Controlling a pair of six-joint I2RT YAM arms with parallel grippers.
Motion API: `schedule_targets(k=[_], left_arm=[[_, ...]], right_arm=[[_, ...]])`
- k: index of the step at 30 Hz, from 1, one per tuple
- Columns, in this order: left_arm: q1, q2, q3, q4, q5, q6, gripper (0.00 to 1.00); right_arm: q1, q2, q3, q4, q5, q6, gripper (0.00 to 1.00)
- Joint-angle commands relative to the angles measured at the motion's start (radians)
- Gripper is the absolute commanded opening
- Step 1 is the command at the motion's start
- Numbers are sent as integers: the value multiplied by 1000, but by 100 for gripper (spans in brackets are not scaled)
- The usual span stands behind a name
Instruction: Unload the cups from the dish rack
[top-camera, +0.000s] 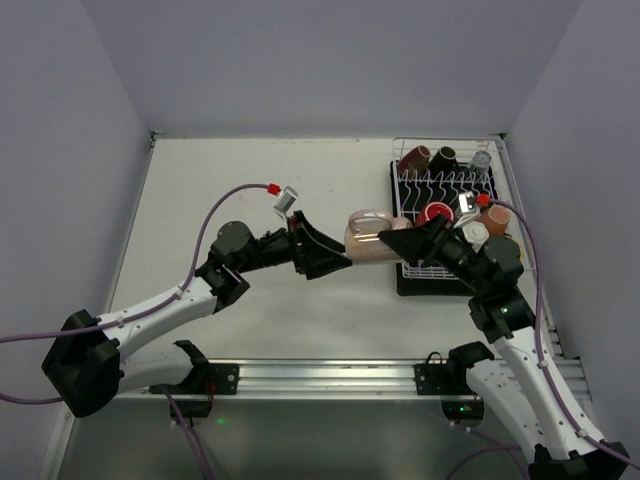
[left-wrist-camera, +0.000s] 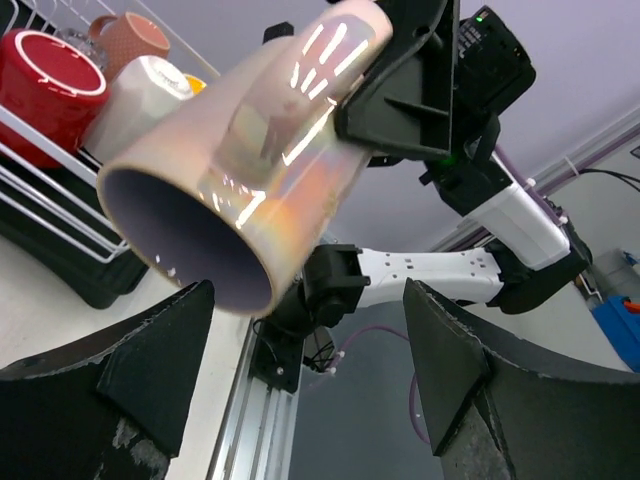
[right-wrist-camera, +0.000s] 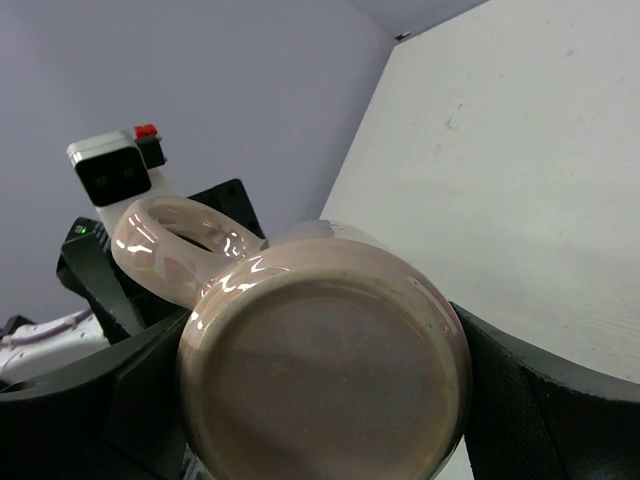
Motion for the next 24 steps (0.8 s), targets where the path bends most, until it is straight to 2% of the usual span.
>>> schedule_targets(k=[1,6,10,13,14,19,20,23,24], left_arm=[[-24,20,1,156,-31,-37,80],[-40,64,-5,209,-23,-62,77],[-53,74,-12,272,-31,-91,68],[-63,75,-7,289,-45,-94,53],[-65,75,-7,292,-48,-98,42],[-68,75,-10,305,-59,-105,0],[-70,72,-12,306,-59,-106,0],[-68,33,-42,332,-68,-102,0],[-68,17,-59,323,-80,-94,0]], right_arm=[[25,-7,7,251,-90,100,21],[40,14,-45,357,-121,156,21],[68,48,-90,435,-122,196,20],[87,70,-116,491,-111,211,20],[91,73,-124,498,-110,214,20],[112,113,-144,575,-114,248,20],[115,125,-157,590,-117,254,21],[118,136,-174,623,-119,254,63],[117,131,-177,603,-105,248,92]])
